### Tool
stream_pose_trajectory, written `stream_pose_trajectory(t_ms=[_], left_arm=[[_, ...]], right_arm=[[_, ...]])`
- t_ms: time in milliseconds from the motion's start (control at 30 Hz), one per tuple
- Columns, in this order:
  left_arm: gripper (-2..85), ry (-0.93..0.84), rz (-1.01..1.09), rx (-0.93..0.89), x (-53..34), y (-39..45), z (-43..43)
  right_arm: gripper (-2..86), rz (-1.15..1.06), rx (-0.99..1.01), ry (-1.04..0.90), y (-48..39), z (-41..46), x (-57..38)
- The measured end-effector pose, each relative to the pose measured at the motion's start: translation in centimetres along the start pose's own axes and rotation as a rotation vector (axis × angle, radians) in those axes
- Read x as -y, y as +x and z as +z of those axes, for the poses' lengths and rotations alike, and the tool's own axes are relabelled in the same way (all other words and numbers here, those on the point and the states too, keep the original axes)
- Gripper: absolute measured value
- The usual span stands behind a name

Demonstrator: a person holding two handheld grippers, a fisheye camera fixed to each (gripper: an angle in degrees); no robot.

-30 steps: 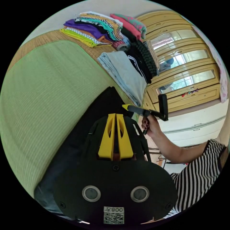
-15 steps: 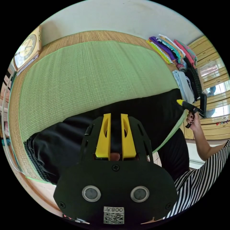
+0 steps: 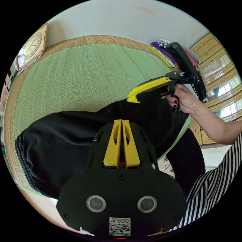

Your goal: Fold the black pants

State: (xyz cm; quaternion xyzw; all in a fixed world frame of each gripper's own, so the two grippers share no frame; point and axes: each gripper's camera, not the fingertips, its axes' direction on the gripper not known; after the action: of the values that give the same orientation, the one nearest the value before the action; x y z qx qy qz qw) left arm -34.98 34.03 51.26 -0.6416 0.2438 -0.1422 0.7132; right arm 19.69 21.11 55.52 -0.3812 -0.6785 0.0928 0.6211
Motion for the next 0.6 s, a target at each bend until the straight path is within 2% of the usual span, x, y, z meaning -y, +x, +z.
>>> stream_pose_trajectory(t_ms=[100, 300, 400, 533, 600], left_arm=[[2.1, 0.034, -0.020, -0.037, -1.4, -0.1, -2.8], [6.9, 0.106, 0.002, -0.027, -2.5, 0.6, -9.1], [8.1, 0.063, 0.009, -0.037, -2.2, 1.0, -10.6], [7.3, -0.103, 0.040, 0.049, -2.7, 2.2, -10.7], [5.4, -0.101, 0.026, 0.066, -3.5, 2.4, -11.6]], right_arm=[[6.4, -0.030, 0.062, -0.019, 0.2, 2.3, 0.7], [3.8, -0.107, 0.011, 0.114, -1.6, 3.6, -0.7], [3.3, -0.125, -0.021, 0.134, -2.2, 5.3, -1.0], [2.8, -0.131, -0.025, 0.160, -2.3, 7.6, -1.2], [2.5, -0.133, -0.018, 0.165, -2.1, 8.5, -1.3]])
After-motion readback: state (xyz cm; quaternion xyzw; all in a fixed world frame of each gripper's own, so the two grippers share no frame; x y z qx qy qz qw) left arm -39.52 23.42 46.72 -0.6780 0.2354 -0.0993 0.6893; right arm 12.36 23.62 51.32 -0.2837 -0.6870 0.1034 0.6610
